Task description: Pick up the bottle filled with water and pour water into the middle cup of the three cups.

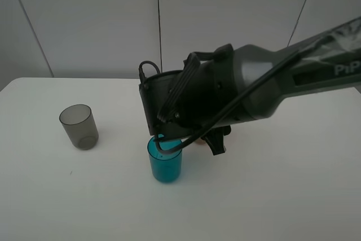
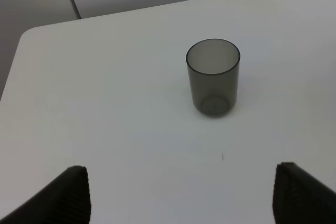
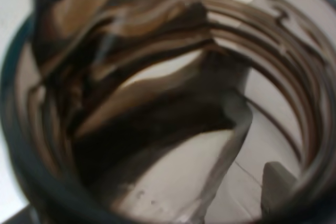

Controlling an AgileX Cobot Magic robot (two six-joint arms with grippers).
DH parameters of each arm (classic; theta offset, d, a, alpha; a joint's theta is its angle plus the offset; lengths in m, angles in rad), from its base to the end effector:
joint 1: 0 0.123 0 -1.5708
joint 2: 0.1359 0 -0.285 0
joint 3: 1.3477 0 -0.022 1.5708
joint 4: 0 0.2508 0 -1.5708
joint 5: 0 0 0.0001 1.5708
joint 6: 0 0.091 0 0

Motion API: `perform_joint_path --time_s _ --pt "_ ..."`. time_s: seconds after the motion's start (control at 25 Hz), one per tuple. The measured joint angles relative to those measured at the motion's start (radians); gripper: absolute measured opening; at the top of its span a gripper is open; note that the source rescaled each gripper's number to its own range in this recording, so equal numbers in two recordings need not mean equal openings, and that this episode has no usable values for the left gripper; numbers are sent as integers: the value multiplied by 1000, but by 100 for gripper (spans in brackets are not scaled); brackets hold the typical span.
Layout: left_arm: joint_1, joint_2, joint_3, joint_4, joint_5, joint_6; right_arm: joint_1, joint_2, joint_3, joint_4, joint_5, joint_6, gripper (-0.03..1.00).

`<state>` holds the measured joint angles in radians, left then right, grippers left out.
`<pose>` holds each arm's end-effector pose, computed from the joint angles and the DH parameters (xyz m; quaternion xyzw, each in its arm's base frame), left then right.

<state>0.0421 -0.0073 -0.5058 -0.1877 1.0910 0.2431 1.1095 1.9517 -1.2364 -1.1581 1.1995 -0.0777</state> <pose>-0.0081 -0.0154 0.2776 0.0913 0.8490 -0.0198 0.5200 0.2313 0.2908 0.1943 -0.6817 0.5414 -0.4707 0.1437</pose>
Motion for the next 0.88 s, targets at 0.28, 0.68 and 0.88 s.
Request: perform_joint_path --time_s 0.28,0.68,0.88 --pt "0 0 0 0 0 0 0 0 0 -6 0 0 0" --pt "0 0 0 0 0 0 0 0 0 -10 0 0 0" --pt "0 0 0 0 0 0 0 0 0 -14 0 0 0"
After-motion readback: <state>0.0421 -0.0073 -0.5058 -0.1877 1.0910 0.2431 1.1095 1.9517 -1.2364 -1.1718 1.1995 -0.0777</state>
